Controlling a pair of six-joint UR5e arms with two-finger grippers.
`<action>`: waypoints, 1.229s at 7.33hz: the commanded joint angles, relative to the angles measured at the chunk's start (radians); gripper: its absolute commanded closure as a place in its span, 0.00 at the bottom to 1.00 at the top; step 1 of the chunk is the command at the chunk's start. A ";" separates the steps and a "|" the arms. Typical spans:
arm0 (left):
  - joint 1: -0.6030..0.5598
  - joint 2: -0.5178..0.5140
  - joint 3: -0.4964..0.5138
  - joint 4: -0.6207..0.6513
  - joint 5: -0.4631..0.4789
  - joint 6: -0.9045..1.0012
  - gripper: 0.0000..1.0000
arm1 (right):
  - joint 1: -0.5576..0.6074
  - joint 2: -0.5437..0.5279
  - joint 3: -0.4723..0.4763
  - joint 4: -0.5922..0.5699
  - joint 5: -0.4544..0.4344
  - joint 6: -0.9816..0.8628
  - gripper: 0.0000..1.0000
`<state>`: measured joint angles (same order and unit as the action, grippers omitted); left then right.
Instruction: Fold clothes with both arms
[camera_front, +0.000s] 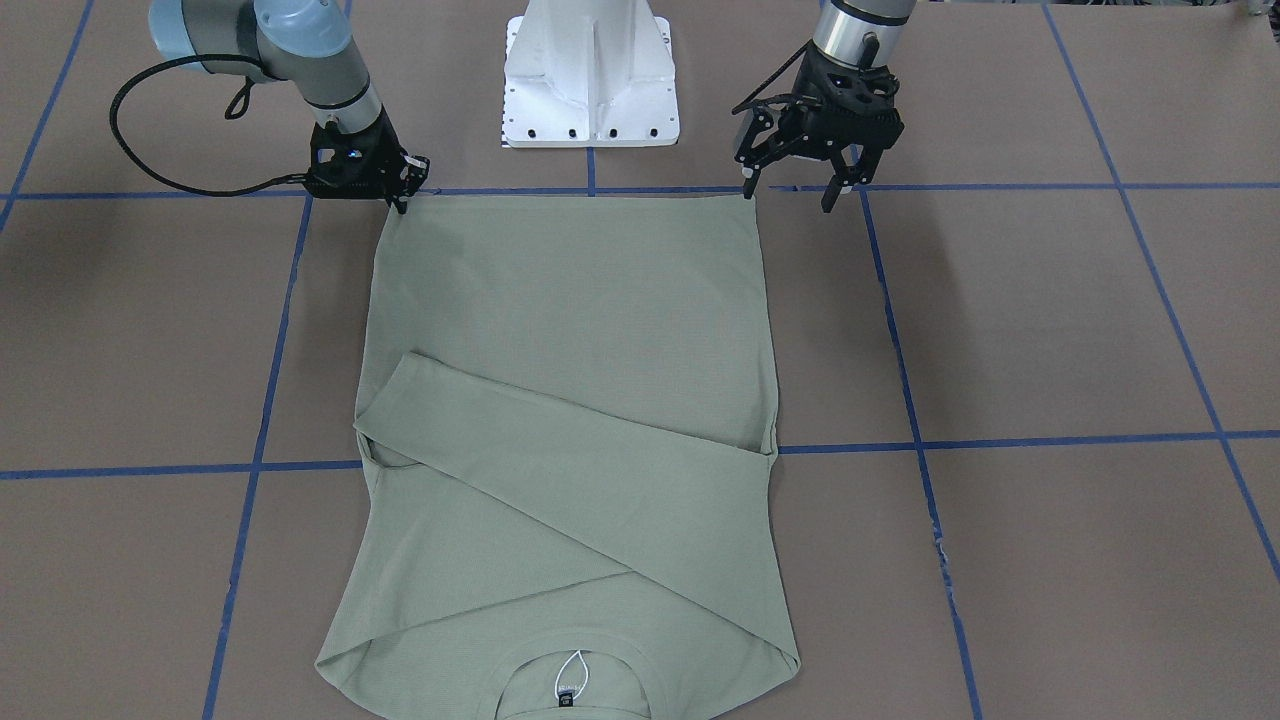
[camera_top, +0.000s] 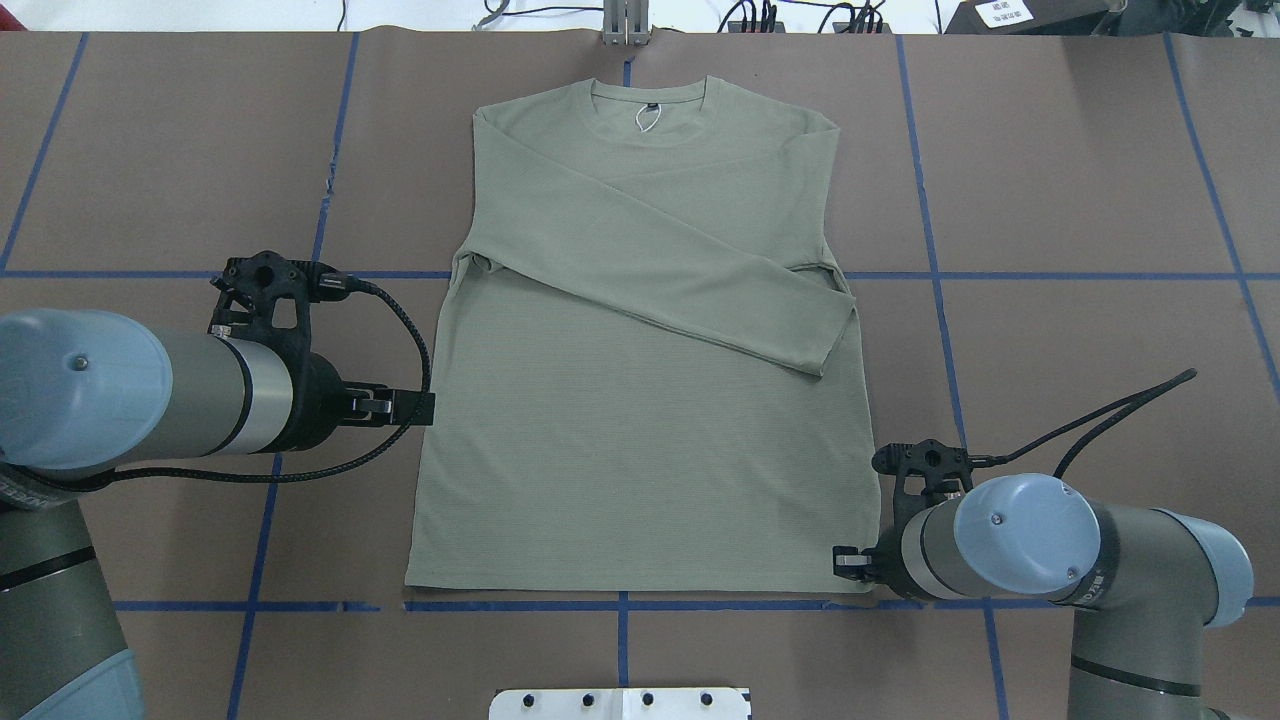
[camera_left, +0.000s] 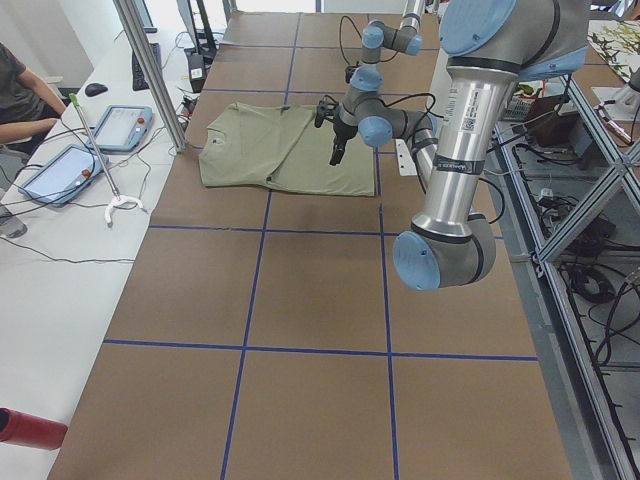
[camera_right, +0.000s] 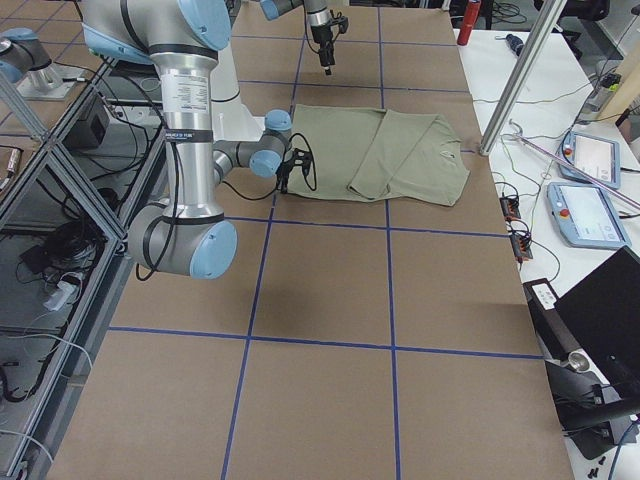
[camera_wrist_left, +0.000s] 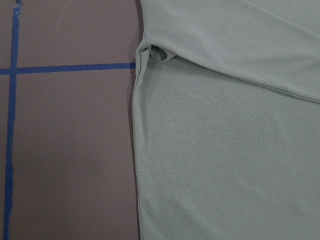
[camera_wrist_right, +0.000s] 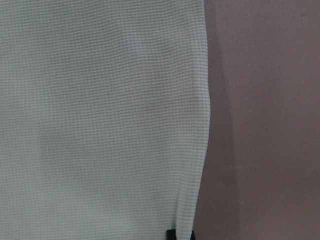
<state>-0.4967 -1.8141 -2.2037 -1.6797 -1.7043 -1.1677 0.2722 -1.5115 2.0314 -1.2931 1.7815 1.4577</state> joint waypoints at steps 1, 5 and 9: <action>0.003 0.004 0.039 -0.003 0.000 -0.028 0.01 | 0.001 0.001 0.029 0.002 -0.004 0.022 1.00; 0.120 0.068 0.145 -0.083 0.006 -0.266 0.01 | 0.021 -0.009 0.089 0.002 -0.004 0.044 1.00; 0.296 -0.005 0.209 -0.071 0.014 -0.434 0.03 | 0.036 -0.006 0.107 0.002 -0.002 0.044 1.00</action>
<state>-0.2396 -1.7913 -2.0267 -1.7514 -1.6920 -1.5720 0.3044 -1.5179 2.1310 -1.2916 1.7788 1.5017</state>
